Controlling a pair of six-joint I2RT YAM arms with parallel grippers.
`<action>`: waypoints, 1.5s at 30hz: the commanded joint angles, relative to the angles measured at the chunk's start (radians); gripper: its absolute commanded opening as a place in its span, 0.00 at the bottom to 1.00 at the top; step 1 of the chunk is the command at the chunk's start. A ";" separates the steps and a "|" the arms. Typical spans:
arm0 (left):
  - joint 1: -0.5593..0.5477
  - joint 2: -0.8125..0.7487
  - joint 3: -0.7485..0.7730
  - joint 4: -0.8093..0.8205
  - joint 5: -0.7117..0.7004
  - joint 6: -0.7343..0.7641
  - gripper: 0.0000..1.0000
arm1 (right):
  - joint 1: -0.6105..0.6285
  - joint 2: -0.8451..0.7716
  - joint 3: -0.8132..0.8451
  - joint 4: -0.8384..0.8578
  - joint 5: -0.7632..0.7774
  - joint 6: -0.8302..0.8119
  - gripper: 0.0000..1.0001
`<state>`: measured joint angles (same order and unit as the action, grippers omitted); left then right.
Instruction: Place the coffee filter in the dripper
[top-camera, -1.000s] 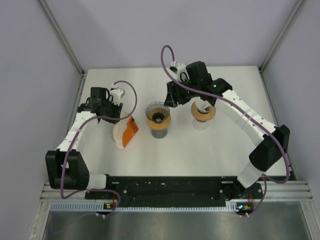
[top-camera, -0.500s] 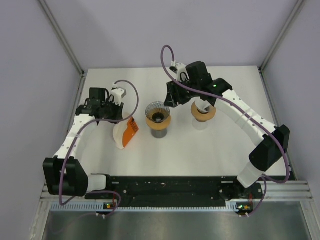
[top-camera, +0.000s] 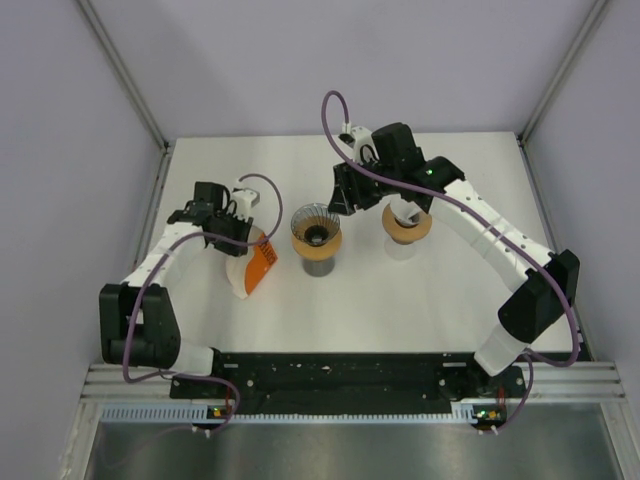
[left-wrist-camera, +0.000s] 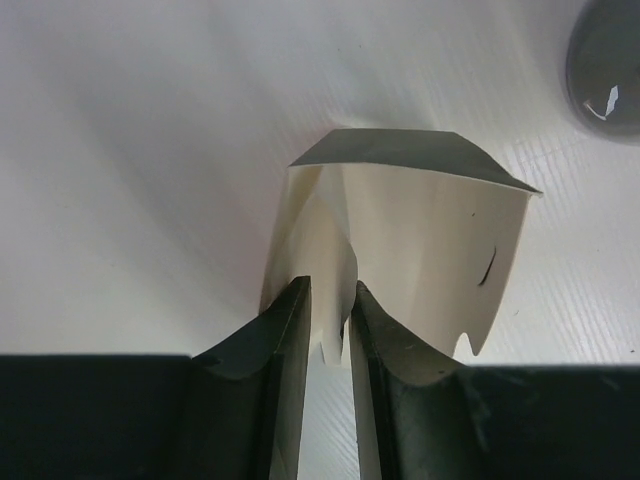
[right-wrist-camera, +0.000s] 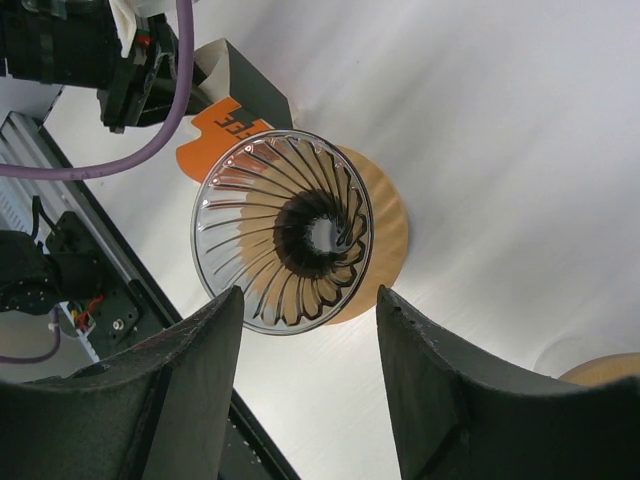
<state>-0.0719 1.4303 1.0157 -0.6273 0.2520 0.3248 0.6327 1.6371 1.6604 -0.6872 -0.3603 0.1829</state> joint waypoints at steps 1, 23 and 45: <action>-0.002 0.012 -0.022 0.051 0.010 0.000 0.26 | 0.001 -0.039 0.001 0.035 -0.006 -0.019 0.56; 0.066 -0.226 0.454 -0.301 0.196 -0.321 0.00 | 0.099 -0.066 0.114 0.023 0.164 0.003 0.56; 0.118 -0.209 0.426 -0.144 0.467 -1.098 0.00 | 0.550 0.059 0.078 0.580 0.742 -0.283 0.59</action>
<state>0.0444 1.2350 1.4376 -0.8207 0.6838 -0.7204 1.1629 1.6600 1.7260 -0.1734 0.3157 -0.0483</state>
